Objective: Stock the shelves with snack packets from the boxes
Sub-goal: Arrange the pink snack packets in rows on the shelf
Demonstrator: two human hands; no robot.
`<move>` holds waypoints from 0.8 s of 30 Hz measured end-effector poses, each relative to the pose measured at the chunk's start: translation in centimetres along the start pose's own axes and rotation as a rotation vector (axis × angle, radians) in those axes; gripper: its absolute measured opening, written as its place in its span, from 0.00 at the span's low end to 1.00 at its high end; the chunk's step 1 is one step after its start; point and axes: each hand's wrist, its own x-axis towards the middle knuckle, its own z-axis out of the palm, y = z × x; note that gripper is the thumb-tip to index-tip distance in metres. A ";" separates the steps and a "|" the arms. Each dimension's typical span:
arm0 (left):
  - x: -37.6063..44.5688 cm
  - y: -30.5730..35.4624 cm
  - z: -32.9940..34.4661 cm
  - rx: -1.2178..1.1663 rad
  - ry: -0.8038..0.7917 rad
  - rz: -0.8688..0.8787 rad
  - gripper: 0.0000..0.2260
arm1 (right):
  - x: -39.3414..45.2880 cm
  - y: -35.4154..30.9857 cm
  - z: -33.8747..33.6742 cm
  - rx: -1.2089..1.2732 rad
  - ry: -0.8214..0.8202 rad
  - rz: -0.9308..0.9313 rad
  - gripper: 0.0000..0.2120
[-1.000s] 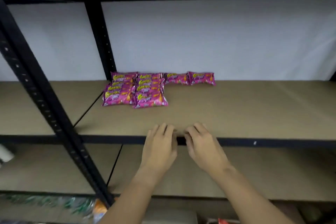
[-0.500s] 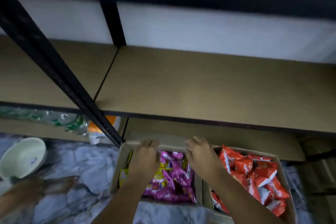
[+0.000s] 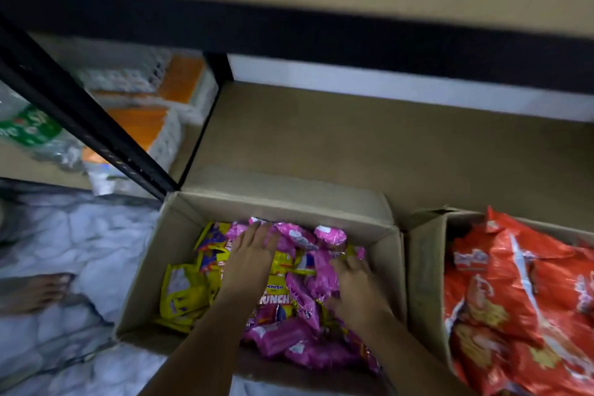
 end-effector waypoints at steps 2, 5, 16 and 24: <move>0.9 -0.1 2.0 0.079 0.010 0.046 0.36 | 1.3 0.5 2.2 -0.018 0.015 0.015 0.38; 1.9 -0.4 4.4 0.102 0.015 0.041 0.36 | 2.7 1.1 4.5 -0.008 0.047 0.015 0.37; 2.1 -2.3 0.1 0.133 0.064 0.103 0.28 | 1.3 0.6 0.4 0.283 0.192 -0.010 0.21; -1.4 -0.9 -14.8 -0.015 0.182 0.143 0.27 | -6.4 -2.9 -12.3 0.659 0.384 0.220 0.19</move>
